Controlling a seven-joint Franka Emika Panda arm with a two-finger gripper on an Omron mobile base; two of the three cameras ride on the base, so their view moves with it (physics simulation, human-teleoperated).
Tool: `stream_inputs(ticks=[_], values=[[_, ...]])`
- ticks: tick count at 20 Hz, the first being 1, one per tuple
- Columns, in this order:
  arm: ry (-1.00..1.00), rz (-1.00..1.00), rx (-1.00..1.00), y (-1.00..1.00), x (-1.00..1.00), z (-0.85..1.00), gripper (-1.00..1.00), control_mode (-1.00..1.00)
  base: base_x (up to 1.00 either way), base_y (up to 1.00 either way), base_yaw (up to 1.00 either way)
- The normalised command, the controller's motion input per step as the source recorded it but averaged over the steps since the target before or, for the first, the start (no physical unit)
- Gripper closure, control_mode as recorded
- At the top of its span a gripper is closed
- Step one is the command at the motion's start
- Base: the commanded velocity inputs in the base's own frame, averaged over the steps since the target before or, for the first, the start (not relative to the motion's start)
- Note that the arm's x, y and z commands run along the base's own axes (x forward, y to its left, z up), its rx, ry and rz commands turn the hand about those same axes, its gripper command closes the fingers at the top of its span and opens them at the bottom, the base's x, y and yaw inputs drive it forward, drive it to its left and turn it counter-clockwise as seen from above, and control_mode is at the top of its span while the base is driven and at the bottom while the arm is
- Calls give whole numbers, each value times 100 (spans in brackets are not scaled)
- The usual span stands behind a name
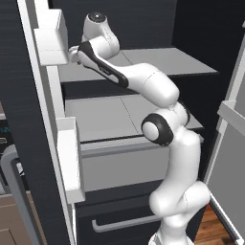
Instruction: Gather the mushroom and carrot from the fridge and place them on a tray on the dining counter. Then gather the chicken drumsticks from the fridge and place them on the other tray.
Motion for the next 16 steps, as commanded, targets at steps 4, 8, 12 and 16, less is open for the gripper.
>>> stream_inputs(ticks=[4, 8, 12, 16], values=[[0, -5, 0, 0, 0, -9, -100, -100, 0, 0, 0], [0, -4, 0, -1, -2, -13, -100, -100, 0, 0, 0], [0, -1, 0, -8, 0, -10, -100, -100, 0, 0, 0], [0, -1, 0, -9, -1, -10, -100, -100, 0, 0, 0]])
